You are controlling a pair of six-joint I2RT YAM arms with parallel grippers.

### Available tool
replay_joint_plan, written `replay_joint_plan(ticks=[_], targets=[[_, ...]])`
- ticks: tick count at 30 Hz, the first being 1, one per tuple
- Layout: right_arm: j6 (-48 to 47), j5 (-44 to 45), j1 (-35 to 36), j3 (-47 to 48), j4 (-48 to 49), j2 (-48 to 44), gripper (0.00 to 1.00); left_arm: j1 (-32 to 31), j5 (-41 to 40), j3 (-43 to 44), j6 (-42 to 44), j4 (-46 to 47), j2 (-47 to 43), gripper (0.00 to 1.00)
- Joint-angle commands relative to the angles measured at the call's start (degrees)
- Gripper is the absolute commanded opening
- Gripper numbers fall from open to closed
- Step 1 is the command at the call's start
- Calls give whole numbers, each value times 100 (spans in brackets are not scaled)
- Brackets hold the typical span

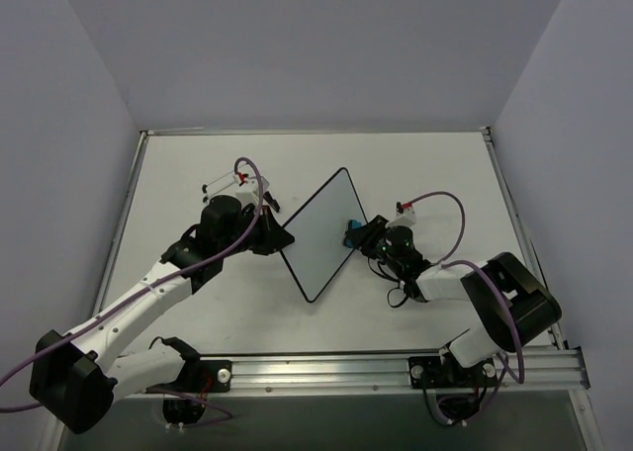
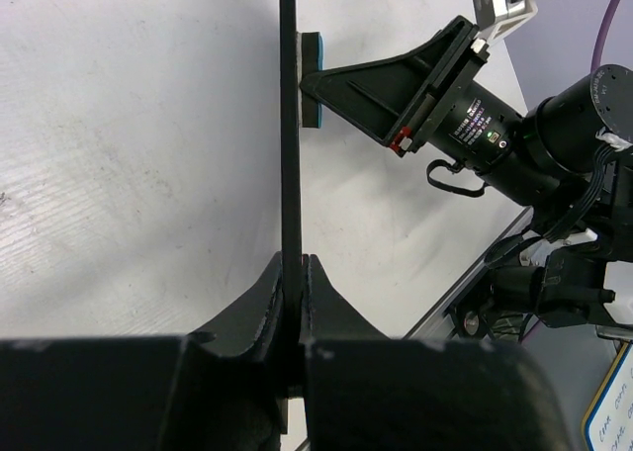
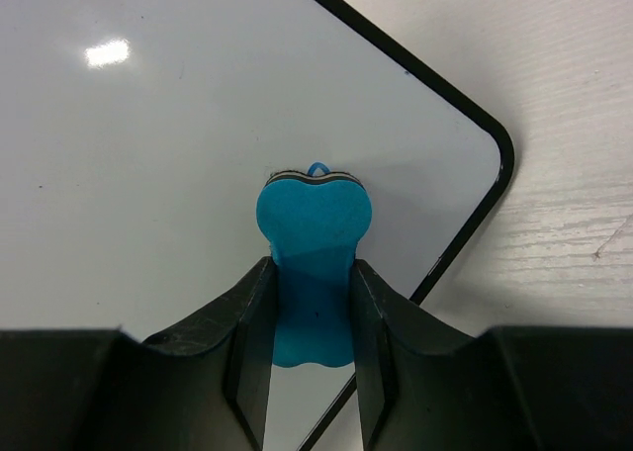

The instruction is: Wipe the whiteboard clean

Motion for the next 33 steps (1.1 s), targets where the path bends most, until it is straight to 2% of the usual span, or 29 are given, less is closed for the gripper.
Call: replay_joint_plan(ticks=[1,4,6,11,18,23,26,30,33], targets=[[99,-201,19,142,354,181,0,-87,797,74,-111,294,-16,2],[302,-333,176,80,1031,155,0,-96,807,74,-129,286,-7,2],[294,-11,448,45,1209,84,0,-87,807,65,-129,295,-16,2],[381,756,1432,151,1279,-4,0,-87,798,57,-147,303,-51,2],[408,1029,1725,309,1184,-4,0,-87,815,4,-182,365,-43,2],[346,793,1242,229,920,-153,0,-87,842,4,-164,312,-95,2],[276,538,575,265,779,-66,0,-87,859,-5,-164,338,-69,2],[110,-357,-181,554,805,426,0,-96,912,-40,-190,409,-43,2],[-49,-1217,-621,1001,805,1241,0,-96,947,-23,-190,409,-51,2]])
